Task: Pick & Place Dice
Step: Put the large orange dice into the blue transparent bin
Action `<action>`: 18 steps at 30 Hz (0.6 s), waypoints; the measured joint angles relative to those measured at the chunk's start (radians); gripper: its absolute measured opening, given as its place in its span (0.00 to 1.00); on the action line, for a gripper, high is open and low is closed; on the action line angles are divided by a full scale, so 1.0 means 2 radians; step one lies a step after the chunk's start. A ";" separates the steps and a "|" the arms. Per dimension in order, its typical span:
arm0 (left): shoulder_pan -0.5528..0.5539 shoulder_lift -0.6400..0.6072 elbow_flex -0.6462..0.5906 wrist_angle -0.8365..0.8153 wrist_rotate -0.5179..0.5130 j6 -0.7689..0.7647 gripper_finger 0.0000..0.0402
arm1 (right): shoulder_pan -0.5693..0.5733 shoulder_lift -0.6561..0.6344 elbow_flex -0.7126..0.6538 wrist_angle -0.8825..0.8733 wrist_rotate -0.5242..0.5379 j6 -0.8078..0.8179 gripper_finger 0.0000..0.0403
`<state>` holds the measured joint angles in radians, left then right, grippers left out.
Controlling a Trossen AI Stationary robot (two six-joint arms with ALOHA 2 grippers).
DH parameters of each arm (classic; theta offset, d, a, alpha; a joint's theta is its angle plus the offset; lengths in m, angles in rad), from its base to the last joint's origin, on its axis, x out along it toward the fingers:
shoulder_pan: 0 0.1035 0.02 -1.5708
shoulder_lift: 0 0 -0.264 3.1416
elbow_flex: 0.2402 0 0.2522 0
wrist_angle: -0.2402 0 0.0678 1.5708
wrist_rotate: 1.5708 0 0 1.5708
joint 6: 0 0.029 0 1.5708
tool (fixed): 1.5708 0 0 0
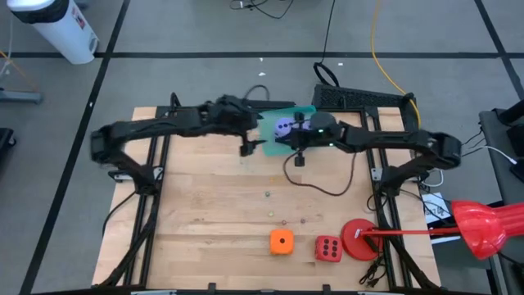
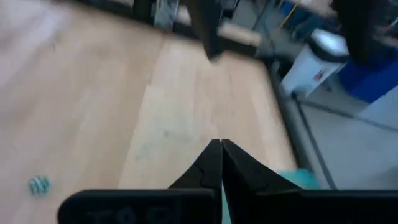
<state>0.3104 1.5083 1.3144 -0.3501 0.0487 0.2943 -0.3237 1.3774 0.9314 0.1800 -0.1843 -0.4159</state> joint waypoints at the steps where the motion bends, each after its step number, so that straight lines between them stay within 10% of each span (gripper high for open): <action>1: -0.005 -0.022 0.000 -0.013 -0.004 -0.008 0.99 | 0.002 -0.022 0.000 -0.006 0.000 0.011 0.00; 18: -0.181 -0.340 -0.087 -0.142 -0.227 -0.225 0.83 | 0.067 -0.349 0.001 -0.268 -0.001 0.177 0.00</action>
<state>-0.0522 0.8275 1.1397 -0.6336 -0.4044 -0.1565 -0.1893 0.6792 0.9325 -0.3565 -0.1870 -0.0618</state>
